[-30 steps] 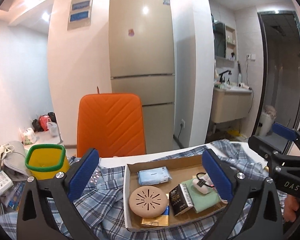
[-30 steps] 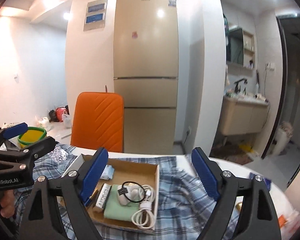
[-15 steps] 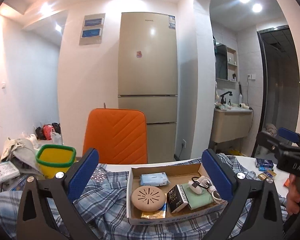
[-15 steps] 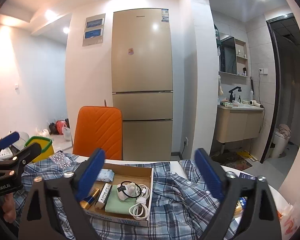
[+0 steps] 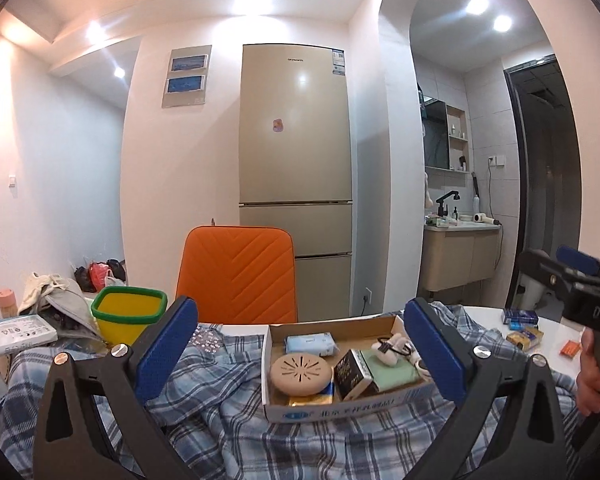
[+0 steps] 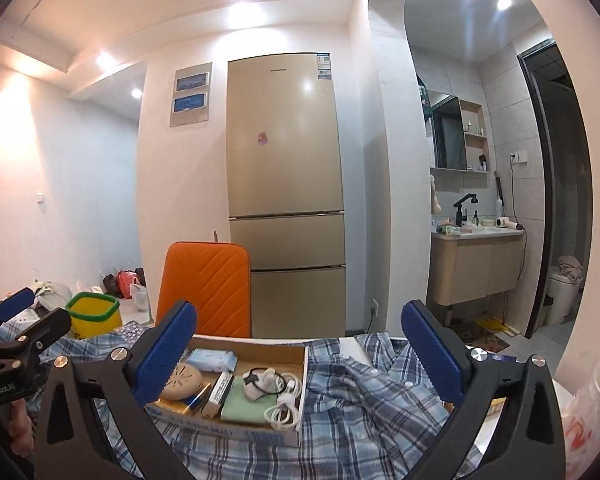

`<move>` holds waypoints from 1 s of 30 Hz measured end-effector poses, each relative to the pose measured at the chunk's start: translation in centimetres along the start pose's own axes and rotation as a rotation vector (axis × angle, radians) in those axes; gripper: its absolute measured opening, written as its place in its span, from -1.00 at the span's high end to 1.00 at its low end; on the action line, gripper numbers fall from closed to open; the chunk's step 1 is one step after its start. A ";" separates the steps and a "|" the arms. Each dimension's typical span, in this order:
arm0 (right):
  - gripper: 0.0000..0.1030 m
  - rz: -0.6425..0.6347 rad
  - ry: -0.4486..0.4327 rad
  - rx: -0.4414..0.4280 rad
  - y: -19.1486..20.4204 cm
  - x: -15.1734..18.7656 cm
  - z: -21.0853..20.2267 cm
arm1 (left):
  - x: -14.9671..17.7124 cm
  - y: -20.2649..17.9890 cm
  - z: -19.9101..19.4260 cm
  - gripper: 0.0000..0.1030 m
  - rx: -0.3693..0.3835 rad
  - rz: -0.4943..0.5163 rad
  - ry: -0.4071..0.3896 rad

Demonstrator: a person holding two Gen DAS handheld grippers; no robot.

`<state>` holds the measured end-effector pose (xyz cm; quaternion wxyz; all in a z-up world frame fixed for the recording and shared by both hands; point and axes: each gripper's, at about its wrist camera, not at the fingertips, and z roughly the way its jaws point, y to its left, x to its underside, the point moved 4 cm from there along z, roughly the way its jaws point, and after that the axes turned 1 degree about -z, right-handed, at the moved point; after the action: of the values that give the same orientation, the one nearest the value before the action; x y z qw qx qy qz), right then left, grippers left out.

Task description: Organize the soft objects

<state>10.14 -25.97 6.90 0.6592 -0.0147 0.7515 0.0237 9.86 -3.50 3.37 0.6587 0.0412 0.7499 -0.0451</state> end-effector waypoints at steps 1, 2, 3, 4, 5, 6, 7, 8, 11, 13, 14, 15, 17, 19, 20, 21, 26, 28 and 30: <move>-1.00 0.002 0.013 -0.007 0.0 0.5 -0.1 | 0.2 0.0 -0.1 -0.99 0.001 0.000 -0.001; -1.00 0.002 0.025 -0.006 0.0 1.0 -0.2 | 0.5 0.0 -0.2 -0.99 0.000 0.000 0.000; -1.00 0.000 0.029 0.002 0.0 1.5 -0.3 | 0.8 -0.1 -0.2 -0.99 -0.002 0.001 0.003; -1.00 -0.005 0.031 0.013 0.0 2.0 -0.3 | 1.1 -0.1 -0.2 -0.99 -0.001 0.002 0.007; -1.00 -0.007 0.034 0.020 0.0 2.3 -0.3 | 1.4 -0.1 -0.1 -0.99 0.001 0.003 0.011; -1.00 -0.005 0.035 0.022 0.0 2.5 -0.3 | 1.7 -0.1 -0.1 -0.99 0.000 0.002 0.012; -1.00 0.000 0.036 0.022 -0.1 2.8 -0.3 | 2.0 -0.2 -0.2 -0.99 0.001 0.000 0.015; -1.00 0.003 0.034 0.022 -0.2 2.9 -0.4 | 2.5 -0.2 -0.2 -0.99 0.007 -0.004 0.020; -1.00 -0.004 0.031 0.026 -0.3 3.6 -0.3 | 3.6 -0.4 -0.3 -0.99 0.012 0.003 0.025; -1.00 -0.029 0.050 0.027 0.0 4.6 -0.1 | 3.8 -0.8 -0.5 -0.99 0.003 0.026 0.014; -1.00 -0.038 0.060 0.026 0.1 5.1 0.0 | 3.8 -1.0 -0.6 -0.99 0.002 0.033 0.008; -1.00 -0.046 0.069 0.021 0.3 5.3 0.1 | 3.9 -1.1 -0.7 -0.99 -0.001 0.038 0.003; -1.00 -0.060 0.062 0.017 0.6 5.2 -0.1 | 4.1 -1.2 -0.7 -0.99 -0.009 0.041 0.008; -1.00 -0.063 0.047 0.013 0.7 5.2 -0.4 | 4.1 -1.0 -0.5 -0.99 -0.010 0.029 0.019; -1.00 -0.063 0.045 0.015 0.6 5.2 -0.4 | 4.1 -0.9 -0.5 -0.99 -0.012 0.022 0.022; -1.00 -0.062 0.044 0.016 0.7 5.2 -0.4 | 4.1 -0.7 -0.5 -0.99 -0.016 0.014 0.023; -1.00 -0.066 0.029 0.019 0.8 5.1 -0.5 | 4.1 -0.2 -0.5 -0.99 -0.014 -0.008 0.023; -1.00 -0.071 0.025 0.018 0.9 5.0 -0.6 | 4.1 -0.1 -0.5 -0.99 -0.011 -0.018 0.025; -1.00 -0.075 0.022 0.017 0.9 5.0 -0.7 | 4.0 0.1 -0.4 -0.99 -0.013 -0.024 0.024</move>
<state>8.77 -25.05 2.00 0.6515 -0.0375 0.7577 -0.0073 8.95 -3.38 -0.59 0.6492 0.0285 0.7586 -0.0479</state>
